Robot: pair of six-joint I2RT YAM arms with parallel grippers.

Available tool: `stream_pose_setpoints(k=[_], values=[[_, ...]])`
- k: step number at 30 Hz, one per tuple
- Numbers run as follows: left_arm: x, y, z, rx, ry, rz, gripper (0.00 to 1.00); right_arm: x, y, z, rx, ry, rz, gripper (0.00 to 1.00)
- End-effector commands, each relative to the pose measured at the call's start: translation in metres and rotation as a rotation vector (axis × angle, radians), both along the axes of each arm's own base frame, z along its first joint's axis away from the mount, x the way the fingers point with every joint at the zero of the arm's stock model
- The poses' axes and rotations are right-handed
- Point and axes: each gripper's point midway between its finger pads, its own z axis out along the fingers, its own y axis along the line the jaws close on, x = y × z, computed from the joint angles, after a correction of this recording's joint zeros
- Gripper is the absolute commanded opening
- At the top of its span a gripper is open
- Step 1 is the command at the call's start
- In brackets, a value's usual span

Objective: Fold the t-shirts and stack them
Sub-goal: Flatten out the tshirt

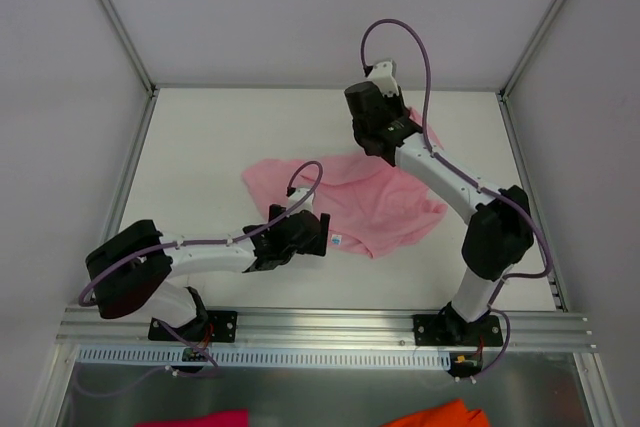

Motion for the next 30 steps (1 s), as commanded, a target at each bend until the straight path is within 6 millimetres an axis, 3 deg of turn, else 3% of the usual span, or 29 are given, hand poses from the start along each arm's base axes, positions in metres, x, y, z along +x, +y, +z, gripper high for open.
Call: stream_pose_setpoints(k=[1,3,4,5,8,17,18,20,22,24,25,26,28,30], values=[[0.006,-0.008,0.004,-0.033,-0.029,0.035,0.99,0.013,-0.003,0.013,-0.015,-0.042,-0.046,0.01],[0.006,-0.007,0.000,-0.015,-0.025,0.034,0.99,0.015,-0.005,0.013,-0.034,-0.033,-0.055,0.04],[0.006,-0.009,0.001,-0.016,-0.026,0.034,0.99,0.017,-0.007,0.008,-0.039,-0.021,-0.063,0.36],[0.006,-0.009,0.000,-0.011,-0.025,0.033,0.99,0.018,-0.008,0.009,-0.033,-0.021,-0.061,0.54],[0.007,-0.010,-0.003,0.000,-0.025,0.035,0.99,0.016,-0.011,0.007,0.001,-0.025,-0.055,0.78],[0.017,-0.005,-0.009,0.072,-0.043,0.075,0.99,-0.018,-0.035,0.027,0.068,-0.073,-0.067,0.80],[0.016,-0.005,-0.011,0.080,-0.039,0.077,0.98,-0.023,-0.038,0.036,0.089,-0.099,-0.064,0.80],[0.016,-0.006,-0.014,0.085,-0.033,0.074,0.90,-0.030,-0.043,0.037,0.097,-0.109,-0.070,0.80],[0.015,-0.007,-0.017,0.093,-0.022,0.071,0.62,-0.037,-0.047,0.046,0.128,-0.136,-0.068,0.80],[0.022,-0.005,-0.015,0.116,-0.036,0.106,0.41,-0.042,-0.049,0.049,0.145,-0.145,-0.062,0.80],[0.022,0.003,-0.015,0.142,-0.034,0.141,0.23,-0.046,-0.051,0.054,0.160,-0.158,-0.059,0.80],[0.024,0.020,-0.014,0.215,-0.051,0.189,0.17,-0.047,-0.051,0.055,0.170,-0.161,-0.052,0.80],[0.034,0.035,-0.004,0.239,-0.071,0.260,0.01,-0.049,-0.053,0.055,0.166,-0.157,-0.052,0.81],[0.044,0.057,0.003,0.234,-0.070,0.326,0.00,-0.050,-0.054,0.053,0.152,-0.146,-0.056,0.81]])
